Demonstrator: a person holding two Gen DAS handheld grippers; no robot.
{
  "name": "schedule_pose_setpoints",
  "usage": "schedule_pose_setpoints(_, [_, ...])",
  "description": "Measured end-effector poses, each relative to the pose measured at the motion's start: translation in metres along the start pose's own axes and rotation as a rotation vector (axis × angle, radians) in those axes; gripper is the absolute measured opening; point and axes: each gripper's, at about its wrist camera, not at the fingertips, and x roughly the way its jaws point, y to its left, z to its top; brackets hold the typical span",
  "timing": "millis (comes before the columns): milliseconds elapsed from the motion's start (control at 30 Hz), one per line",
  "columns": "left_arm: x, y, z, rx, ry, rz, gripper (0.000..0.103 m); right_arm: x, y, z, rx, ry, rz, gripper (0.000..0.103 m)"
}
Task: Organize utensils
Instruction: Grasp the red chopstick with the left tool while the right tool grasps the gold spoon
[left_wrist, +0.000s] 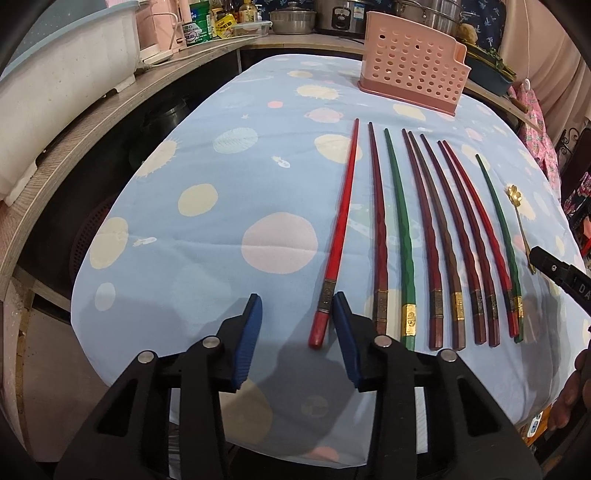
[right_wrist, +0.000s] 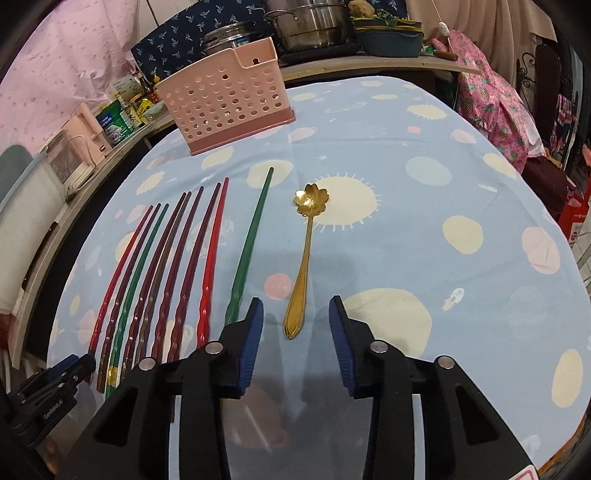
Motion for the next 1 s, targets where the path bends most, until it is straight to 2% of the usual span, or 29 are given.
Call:
schedule_pose_setpoints(167, [0.0,-0.001,-0.001,0.007,-0.005,0.008,0.038,0.004,0.0,-0.002,0.011,0.001,0.01,0.021])
schedule_pose_setpoints(233, [0.0,-0.001,-0.001,0.006,-0.005,0.007,0.038,0.004,-0.002,-0.003,0.018,0.003,0.016,0.012])
schedule_pose_setpoints(433, [-0.001,-0.001,-0.001,0.007,-0.005,0.007,0.035,0.003,-0.002,-0.004,0.018,-0.002,0.017,0.011])
schedule_pose_setpoints(733, [-0.004,0.007,0.002,-0.015,0.003,-0.01,0.014,-0.012,-0.005,-0.002,0.029,-0.04,0.009,0.01])
schedule_pose_setpoints(800, [-0.005,0.008,0.003,-0.018,0.002,-0.018,0.013,-0.017,-0.006,-0.001,0.031,-0.05,0.006,0.009])
schedule_pose_setpoints(900, [-0.009,0.009,0.005,-0.018,-0.006,-0.026,0.013,-0.023,-0.007,0.002,0.037,-0.066,0.001,0.002])
schedule_pose_setpoints(1000, [-0.015,0.009,0.009,-0.019,-0.019,-0.034,0.012,-0.03,-0.01,0.006,0.043,-0.085,-0.002,0.002])
